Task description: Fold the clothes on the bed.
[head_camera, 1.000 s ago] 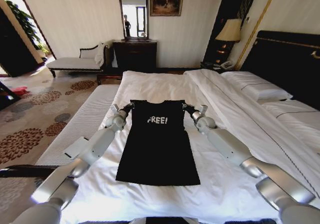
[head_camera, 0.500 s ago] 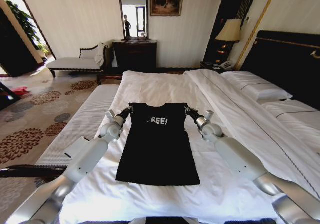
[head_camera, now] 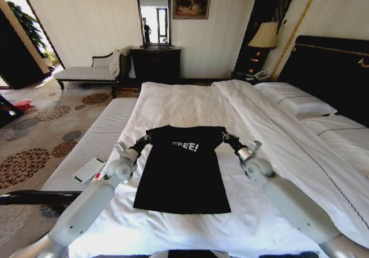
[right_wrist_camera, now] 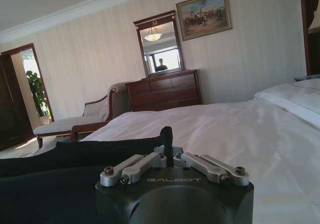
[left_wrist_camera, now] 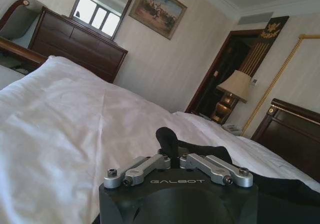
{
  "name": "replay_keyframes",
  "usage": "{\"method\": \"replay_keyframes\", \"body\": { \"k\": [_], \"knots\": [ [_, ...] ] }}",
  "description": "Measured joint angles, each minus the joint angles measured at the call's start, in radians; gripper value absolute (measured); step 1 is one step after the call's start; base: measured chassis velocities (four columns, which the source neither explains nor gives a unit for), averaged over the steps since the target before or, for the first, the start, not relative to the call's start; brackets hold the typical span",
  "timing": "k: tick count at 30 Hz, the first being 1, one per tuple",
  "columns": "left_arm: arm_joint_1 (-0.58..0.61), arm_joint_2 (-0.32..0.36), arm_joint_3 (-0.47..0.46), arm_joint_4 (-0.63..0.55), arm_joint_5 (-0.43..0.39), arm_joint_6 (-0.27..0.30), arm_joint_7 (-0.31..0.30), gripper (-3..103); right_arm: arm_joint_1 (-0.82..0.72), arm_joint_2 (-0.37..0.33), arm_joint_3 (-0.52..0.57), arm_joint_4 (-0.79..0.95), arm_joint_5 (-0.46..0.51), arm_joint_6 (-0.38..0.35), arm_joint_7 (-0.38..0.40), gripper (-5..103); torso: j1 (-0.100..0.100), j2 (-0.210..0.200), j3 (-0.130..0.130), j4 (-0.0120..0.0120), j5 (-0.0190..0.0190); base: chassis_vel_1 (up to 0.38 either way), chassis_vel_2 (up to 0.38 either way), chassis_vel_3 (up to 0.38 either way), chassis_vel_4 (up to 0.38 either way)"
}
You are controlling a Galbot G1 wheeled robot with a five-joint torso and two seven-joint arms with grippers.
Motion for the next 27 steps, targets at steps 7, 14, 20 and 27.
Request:
{"method": "replay_keyframes", "body": {
  "k": [7,14,20,27],
  "knots": [
    [0.092,0.032,-0.031,-0.105,0.021,-0.008,-0.012,2,-0.108,0.002,0.095,0.083,-0.037,0.012,-0.002,1,0.0,0.0,0.0,0.0004,-0.0001,0.0,0.0,0.0,0.0],
    [0.206,0.066,-0.088,-0.186,0.05,-0.013,-0.007,2,-0.238,0.012,0.174,0.163,-0.086,0.029,0.002,1,0.0,0.0,0.0,0.0003,0.0,0.0,0.0,0.0,0.0],
    [0.294,0.053,-0.14,-0.215,0.082,-0.021,-0.001,2,-0.316,0.027,0.206,0.193,-0.151,0.047,-0.001,1,0.0,0.0,0.0,0.0001,-0.0003,0.0,0.0,0.0,0.0],
    [0.411,0.026,-0.208,-0.24,0.125,-0.034,0.016,2,-0.409,0.065,0.247,0.236,-0.222,0.06,-0.006,1,0.0,0.0,0.0,-0.0001,-0.0002,0.0,0.0,0.0,0.0]
  ]
}}
